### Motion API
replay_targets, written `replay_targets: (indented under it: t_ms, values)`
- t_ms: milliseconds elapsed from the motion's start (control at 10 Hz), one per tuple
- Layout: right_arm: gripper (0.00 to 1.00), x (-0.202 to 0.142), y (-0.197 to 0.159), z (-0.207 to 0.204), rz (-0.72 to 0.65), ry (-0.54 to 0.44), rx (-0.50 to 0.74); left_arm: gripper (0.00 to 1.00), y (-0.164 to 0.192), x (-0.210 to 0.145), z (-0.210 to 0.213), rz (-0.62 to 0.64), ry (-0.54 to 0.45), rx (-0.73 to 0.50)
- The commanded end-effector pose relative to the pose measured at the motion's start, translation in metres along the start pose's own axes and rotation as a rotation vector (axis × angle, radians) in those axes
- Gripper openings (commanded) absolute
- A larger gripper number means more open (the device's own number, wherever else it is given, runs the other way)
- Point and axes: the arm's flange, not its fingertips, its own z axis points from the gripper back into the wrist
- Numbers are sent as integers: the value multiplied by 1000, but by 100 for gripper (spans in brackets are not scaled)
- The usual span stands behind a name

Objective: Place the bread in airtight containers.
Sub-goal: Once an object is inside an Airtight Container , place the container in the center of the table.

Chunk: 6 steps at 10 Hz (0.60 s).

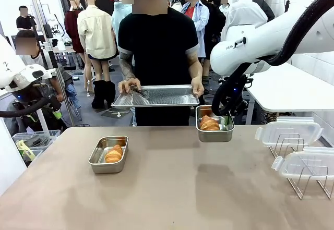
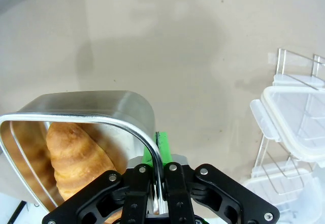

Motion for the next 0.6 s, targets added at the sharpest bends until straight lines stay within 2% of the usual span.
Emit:
replay_targets:
  t_ms: [0,300,500]
  values:
    - [0,-5,-2,2,4,-1,5,100,1,-1,3,-7,1,10]
    - [0,-5,-2,2,4,-1,5,100,1,-1,3,-7,1,10]
    - [0,13,1,-11,-2,23,-21,100,1,-1,3,-7,1,10]
